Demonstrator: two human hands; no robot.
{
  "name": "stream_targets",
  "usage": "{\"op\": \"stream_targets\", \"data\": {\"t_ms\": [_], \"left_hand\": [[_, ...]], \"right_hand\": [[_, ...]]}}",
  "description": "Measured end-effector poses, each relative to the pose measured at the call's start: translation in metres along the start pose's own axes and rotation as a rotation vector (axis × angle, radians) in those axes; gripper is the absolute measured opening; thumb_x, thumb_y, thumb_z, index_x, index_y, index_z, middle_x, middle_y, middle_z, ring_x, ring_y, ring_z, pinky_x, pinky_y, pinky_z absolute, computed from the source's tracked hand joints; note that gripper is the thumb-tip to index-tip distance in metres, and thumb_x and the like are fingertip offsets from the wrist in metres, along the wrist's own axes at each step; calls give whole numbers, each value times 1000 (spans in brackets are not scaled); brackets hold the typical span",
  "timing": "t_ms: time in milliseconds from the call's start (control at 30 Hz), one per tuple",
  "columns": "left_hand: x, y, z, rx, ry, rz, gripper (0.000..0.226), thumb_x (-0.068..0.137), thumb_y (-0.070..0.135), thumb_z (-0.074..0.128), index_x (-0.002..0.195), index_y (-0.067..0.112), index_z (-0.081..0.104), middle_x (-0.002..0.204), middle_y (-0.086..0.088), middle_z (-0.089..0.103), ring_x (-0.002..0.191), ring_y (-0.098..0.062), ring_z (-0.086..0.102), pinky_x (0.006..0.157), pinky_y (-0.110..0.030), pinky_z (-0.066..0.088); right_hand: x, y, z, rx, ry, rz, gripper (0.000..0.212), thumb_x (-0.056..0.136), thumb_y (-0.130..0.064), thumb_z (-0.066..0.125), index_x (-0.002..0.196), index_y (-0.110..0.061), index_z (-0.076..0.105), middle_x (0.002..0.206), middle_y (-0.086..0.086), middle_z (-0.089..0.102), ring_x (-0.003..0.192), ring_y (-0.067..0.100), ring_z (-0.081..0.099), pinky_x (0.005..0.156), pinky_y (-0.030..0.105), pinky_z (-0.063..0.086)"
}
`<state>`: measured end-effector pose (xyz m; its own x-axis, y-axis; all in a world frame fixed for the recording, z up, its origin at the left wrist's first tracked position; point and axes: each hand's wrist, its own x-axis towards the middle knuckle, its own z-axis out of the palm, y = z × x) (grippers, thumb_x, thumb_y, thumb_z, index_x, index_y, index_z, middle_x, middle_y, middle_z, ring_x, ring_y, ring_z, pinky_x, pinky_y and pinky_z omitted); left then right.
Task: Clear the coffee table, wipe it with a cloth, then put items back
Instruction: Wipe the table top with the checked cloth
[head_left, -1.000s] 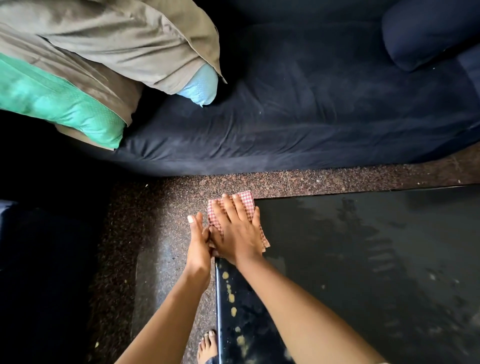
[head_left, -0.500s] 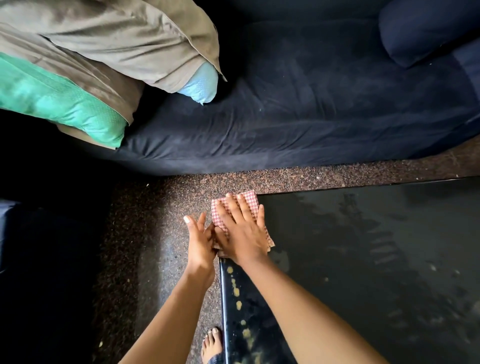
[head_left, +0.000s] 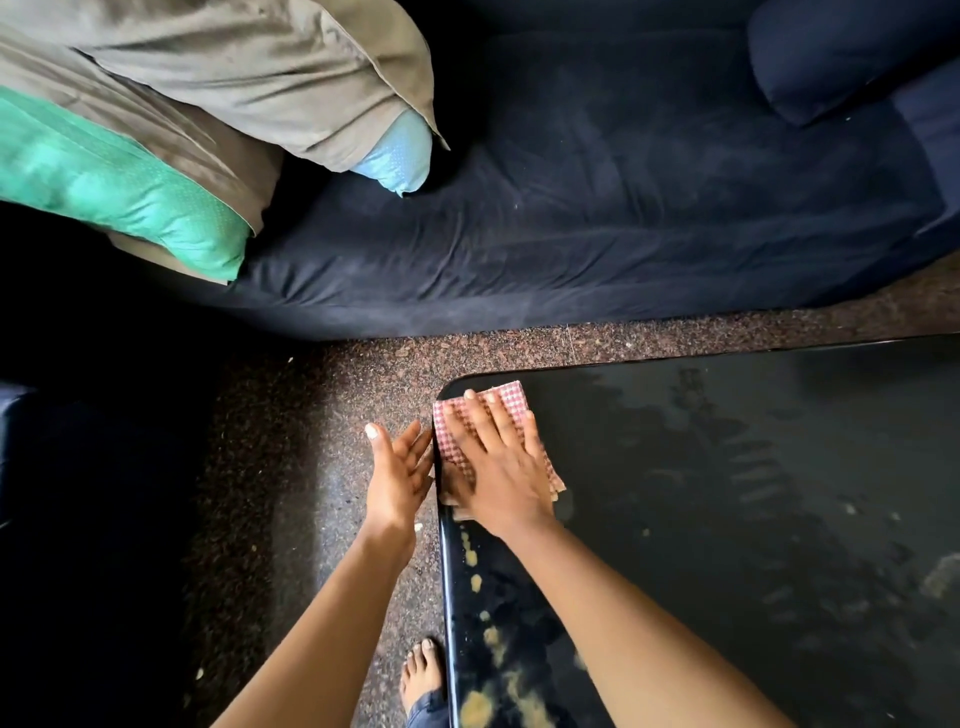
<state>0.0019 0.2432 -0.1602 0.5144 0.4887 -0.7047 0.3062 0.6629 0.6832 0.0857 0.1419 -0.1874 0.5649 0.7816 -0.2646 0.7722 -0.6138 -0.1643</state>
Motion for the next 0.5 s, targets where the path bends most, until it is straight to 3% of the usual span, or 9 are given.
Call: {"op": "stream_targets", "data": {"t_ms": [200,267,367,500], "left_hand": [[-21,-22,-8,24,21,-25,77,91,67,8,143,20,41,142,3,50,128,-20,48,111,-36,31],[-25,-30,-9,12,24,-29,77,91,65,7,142,20,42,141,3,50,125,-18,49,108,-35,31],[-29,-37,-13,1,51,-19,75,92,63,4,141,21,43,139,0,52,120,-15,50,106,-36,31],[-36,-47,-18,-18,80,-35,74,92,63,7,139,20,45,133,-3,56,119,-22,54,109,-42,34]], "right_hand": [[-36,42,6,25,129,309,66,86,-50,24,150,-33,18,159,-3,12,146,21,11,115,55,11],[-36,27,8,58,138,342,68,86,-48,25,151,-31,17,159,-2,11,147,22,10,115,56,9],[-34,-5,12,76,121,202,67,89,-50,26,151,-30,10,160,-2,4,147,23,3,114,58,9],[-36,-23,17,50,63,21,65,88,-53,31,149,-33,18,159,-5,11,147,22,10,110,66,14]]}}
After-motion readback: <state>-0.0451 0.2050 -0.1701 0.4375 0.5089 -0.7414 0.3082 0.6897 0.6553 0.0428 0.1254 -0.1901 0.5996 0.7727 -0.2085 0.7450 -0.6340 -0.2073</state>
